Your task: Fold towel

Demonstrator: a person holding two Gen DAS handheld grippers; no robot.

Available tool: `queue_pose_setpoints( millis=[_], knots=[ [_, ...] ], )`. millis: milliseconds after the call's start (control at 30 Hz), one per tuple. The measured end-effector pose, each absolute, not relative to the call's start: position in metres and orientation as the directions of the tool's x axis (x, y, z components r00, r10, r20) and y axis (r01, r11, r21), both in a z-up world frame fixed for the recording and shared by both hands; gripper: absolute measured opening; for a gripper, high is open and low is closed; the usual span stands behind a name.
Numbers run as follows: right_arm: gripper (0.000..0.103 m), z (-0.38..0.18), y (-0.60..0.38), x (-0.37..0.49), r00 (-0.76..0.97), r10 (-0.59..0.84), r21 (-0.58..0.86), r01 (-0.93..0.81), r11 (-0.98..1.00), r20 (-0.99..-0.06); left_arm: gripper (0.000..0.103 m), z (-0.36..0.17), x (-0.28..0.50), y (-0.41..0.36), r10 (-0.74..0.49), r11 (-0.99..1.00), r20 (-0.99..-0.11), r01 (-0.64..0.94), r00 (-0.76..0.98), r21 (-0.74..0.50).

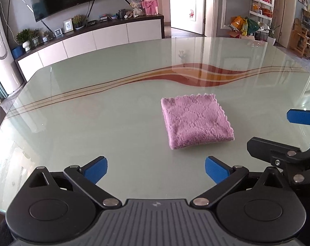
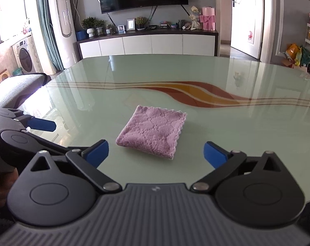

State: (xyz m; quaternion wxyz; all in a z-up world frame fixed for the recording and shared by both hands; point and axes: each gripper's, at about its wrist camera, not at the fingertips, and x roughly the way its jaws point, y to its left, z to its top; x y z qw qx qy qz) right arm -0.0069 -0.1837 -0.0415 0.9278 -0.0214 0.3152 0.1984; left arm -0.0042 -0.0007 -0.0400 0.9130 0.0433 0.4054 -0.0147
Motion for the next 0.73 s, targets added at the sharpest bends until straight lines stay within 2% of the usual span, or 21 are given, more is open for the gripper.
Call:
queue_pose_setpoints(
  millis=[733],
  knots=[
    [0.102, -0.0404, -0.1850, -0.0063, 0.732, 0.355, 0.087, -0.377, 0.922, -0.581, 0.102, -0.0374, -0.0082, -0.0027, 0.003, 0.996, -0.730, 0.063, 0.684, 0.063]
  ],
)
